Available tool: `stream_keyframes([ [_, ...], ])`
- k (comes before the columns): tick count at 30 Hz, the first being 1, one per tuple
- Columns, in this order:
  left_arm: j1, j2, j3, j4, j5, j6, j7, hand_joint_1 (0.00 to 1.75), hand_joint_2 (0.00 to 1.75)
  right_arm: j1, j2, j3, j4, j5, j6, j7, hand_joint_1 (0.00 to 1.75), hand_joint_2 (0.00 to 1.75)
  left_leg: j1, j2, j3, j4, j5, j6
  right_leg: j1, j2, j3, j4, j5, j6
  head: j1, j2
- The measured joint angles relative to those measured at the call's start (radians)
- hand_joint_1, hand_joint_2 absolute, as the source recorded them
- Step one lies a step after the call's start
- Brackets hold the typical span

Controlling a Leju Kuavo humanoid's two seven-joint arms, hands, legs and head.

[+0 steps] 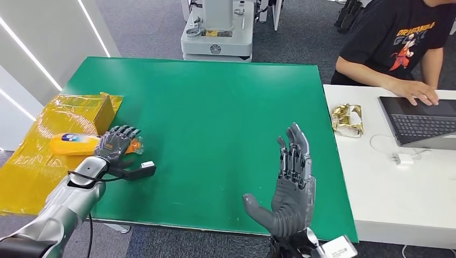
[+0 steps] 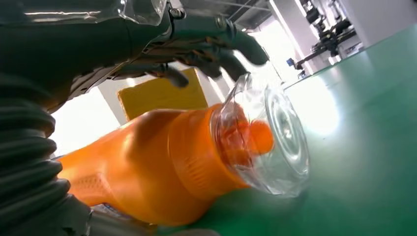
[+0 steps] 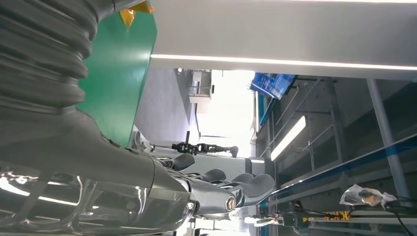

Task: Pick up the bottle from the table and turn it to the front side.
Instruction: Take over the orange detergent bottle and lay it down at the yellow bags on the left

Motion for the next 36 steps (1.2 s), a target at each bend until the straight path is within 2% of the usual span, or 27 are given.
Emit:
stream_keyframes([
  [5,0.017,0.002,-0.004,-0.013,0.034,0.033,-0.016,0.00,1.75,-0.003,-0.003,0.005,0.013,-0.011,-0.012,-0.003,0.00,1.75,0.000,0.000,0.000,0.000,0.000,0.000,0.000,0.000,0.000,0.000,0.000,0.000,0.000,0.000],
  [8,0.049,0.009,-0.004,-0.047,0.073,0.090,-0.041,0.00,1.75,-0.005,-0.005,0.008,0.020,-0.011,-0.027,-0.003,0.00,1.75,0.000,0.000,0.000,0.000,0.000,0.000,0.000,0.000,0.000,0.000,0.000,0.000,0.000,0.000],
  [15,0.139,0.019,0.027,-0.177,0.128,0.258,-0.082,0.00,1.75,-0.005,-0.007,0.010,0.026,0.000,-0.052,0.003,0.00,1.75,0.000,0.000,0.000,0.000,0.000,0.000,0.000,0.000,0.000,0.000,0.000,0.000,0.000,0.000],
  [20,0.189,0.012,0.071,-0.292,0.124,0.288,-0.099,0.00,1.75,-0.007,-0.008,0.014,0.026,0.005,-0.054,0.009,0.00,1.75,0.000,0.000,0.000,0.000,0.000,0.000,0.000,0.000,0.000,0.000,0.000,0.000,0.000,0.000],
  [24,0.245,-0.023,0.157,-0.432,0.133,0.293,-0.216,0.00,1.75,-0.007,-0.008,0.016,0.026,0.011,-0.051,0.015,0.00,1.75,0.000,0.000,0.000,0.000,0.000,0.000,0.000,0.000,0.000,0.000,0.000,0.000,0.000,0.000],
  [29,0.315,-0.100,0.305,-0.635,0.233,0.295,-0.408,0.00,1.75,-0.007,-0.010,0.017,0.026,0.013,-0.033,0.015,0.00,1.75,0.000,0.001,0.000,0.000,0.000,0.000,0.000,0.000,0.000,0.000,0.000,0.000,0.000,0.000],
  [32,0.352,-0.136,0.353,-0.748,0.306,0.295,-0.431,0.00,1.75,-0.007,-0.012,0.017,0.026,0.013,-0.024,0.014,0.00,1.75,0.000,0.000,0.000,0.000,-0.001,0.000,0.000,0.000,0.000,0.000,0.000,0.000,0.000,0.000],
  [36,0.385,-0.168,0.366,-0.841,0.436,0.294,-0.435,0.00,1.75,-0.007,-0.013,0.018,0.026,0.011,-0.020,0.014,0.00,1.75,0.000,0.000,0.000,0.000,-0.001,0.000,0.000,0.000,0.000,0.000,0.000,0.000,0.000,0.000],
])
